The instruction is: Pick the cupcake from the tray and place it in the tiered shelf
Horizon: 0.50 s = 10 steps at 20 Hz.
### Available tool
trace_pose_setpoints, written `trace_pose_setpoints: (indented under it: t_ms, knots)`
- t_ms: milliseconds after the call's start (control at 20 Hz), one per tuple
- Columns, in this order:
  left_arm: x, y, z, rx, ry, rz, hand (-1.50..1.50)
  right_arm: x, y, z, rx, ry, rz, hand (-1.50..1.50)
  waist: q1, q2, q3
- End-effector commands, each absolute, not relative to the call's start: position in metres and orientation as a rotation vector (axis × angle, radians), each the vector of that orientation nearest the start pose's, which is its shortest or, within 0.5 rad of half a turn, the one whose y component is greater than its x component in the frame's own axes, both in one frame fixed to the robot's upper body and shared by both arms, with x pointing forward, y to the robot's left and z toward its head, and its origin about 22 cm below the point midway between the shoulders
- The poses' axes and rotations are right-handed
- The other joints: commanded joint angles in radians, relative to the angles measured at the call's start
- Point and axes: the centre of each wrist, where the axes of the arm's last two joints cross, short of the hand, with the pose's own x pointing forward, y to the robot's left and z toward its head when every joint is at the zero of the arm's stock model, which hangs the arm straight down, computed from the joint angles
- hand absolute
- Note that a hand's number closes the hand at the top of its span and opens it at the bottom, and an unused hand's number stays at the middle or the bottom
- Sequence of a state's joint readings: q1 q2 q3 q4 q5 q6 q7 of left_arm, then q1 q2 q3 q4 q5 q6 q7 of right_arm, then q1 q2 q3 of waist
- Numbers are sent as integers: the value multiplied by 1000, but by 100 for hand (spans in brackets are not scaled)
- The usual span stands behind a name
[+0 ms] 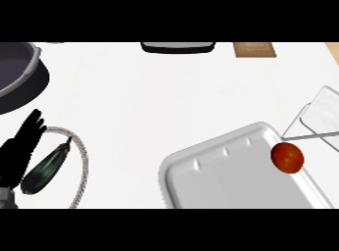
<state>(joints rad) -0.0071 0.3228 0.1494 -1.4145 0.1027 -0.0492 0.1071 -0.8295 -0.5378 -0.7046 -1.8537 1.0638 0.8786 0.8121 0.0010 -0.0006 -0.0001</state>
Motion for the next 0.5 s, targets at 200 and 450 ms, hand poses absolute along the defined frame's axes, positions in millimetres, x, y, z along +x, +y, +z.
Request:
trace_pose_setpoints:
  t_ms: [200,450]
  knots:
    - [230,354,3,258,-1320,-57,0,235,-402,323,-1457,-830,33,-150,0,-1,0]
    - [232,359,5,250,-1330,-51,0,242,-419,311,-1460,-893,84,-150,1,0,0]
